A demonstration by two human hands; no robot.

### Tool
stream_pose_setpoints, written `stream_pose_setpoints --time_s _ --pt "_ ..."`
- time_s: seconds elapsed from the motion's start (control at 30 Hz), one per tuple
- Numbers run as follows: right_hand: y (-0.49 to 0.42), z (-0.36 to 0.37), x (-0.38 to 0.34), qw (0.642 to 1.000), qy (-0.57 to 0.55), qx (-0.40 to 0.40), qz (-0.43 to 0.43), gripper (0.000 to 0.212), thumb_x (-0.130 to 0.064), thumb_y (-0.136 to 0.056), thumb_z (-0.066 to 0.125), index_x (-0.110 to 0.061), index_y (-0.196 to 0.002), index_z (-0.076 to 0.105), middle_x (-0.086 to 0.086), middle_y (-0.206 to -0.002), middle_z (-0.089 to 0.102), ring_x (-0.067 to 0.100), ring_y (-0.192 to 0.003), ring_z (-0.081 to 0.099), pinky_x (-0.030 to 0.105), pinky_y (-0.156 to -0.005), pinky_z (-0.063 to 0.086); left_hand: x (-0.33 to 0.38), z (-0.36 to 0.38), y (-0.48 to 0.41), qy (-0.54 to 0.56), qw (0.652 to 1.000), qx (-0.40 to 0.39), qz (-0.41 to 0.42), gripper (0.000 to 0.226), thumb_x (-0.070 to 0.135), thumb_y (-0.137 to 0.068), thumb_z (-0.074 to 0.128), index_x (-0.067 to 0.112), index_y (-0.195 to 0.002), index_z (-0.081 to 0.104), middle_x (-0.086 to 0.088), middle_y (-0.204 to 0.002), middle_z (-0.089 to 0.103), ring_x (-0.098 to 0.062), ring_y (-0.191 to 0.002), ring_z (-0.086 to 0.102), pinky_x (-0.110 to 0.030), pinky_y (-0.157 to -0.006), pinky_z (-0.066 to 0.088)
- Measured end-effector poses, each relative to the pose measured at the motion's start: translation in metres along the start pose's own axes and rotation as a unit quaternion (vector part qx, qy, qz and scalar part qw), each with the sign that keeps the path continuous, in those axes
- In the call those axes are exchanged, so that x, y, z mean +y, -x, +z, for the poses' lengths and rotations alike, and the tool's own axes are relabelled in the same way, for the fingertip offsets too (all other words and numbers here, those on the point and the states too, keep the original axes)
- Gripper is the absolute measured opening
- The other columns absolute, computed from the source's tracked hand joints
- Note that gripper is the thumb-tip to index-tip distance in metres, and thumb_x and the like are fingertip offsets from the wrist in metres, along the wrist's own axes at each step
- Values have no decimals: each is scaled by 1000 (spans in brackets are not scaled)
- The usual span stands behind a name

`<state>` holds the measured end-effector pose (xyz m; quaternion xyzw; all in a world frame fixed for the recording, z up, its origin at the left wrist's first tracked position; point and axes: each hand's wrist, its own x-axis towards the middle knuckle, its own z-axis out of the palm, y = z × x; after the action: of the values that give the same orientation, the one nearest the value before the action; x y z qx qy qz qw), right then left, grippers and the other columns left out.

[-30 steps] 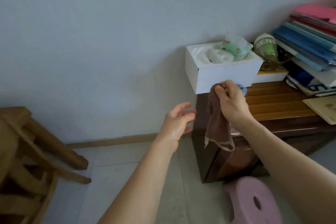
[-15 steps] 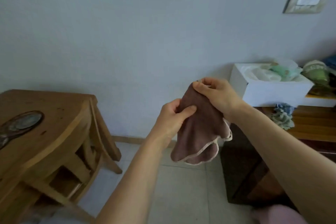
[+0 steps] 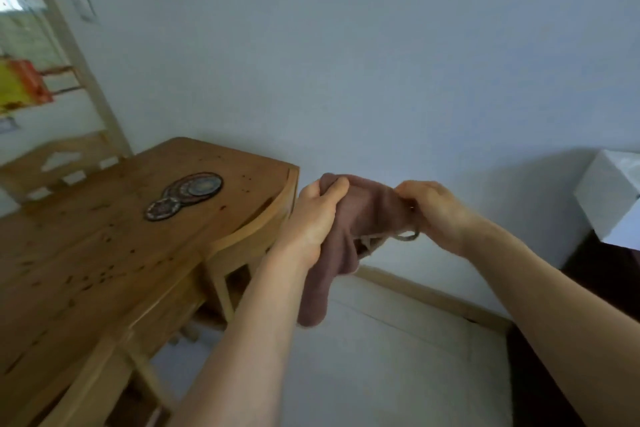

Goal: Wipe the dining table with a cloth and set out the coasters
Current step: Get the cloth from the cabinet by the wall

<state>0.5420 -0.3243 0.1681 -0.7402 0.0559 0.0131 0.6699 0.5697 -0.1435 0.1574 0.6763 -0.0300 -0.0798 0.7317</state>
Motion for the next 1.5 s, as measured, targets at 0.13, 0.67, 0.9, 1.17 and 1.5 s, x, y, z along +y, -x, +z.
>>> stream_pose_setpoints --time_s 0.13,0.67,0.9,1.17,1.5 --pt "-10 47 -5 986 -145 -15 79 28 -10 -95 45 -8 -68 51 6 -52 49 16 -44 48 24 -43 42 -5 -47 -1 58 996 33 -63 30 30 -95 61 9 -115 66 -11 -106 73 -24 -97 70 -32 -78 54" --pt "-119 160 21 994 -83 -13 70 19 1 -92 56 -5 -103 71 16 -95 72 26 -82 69 33 -69 57 -31 -163 -57 24 972 189 -134 71 1 -91 56 37 -147 30 1 -134 53 -25 -109 59 -51 -90 54" --pt "-206 159 12 998 55 40 8 39 -14 -84 72 -6 -119 57 8 -102 64 17 -83 62 25 -67 48 -20 -169 -121 -98 938 324 -70 53 22 -88 70 27 -131 39 -1 -118 50 -14 -91 55 -28 -69 46" --pt "-318 133 -9 963 200 -174 -54 45 11 -81 55 -15 -117 62 5 -108 58 14 -87 58 14 -58 47 -3 -159 -215 -218 945 235 -67 41 -1 -90 55 24 -123 59 -2 -121 57 -18 -102 58 -26 -73 51" --pt "-420 169 -22 911 309 -141 -235 21 -10 -93 54 -20 -107 67 2 -110 66 18 -98 59 30 -84 48 9 -193 -290 -370 853 367 -11 36 9 -98 55 17 -133 58 0 -125 60 -10 -103 51 -20 -81 40"
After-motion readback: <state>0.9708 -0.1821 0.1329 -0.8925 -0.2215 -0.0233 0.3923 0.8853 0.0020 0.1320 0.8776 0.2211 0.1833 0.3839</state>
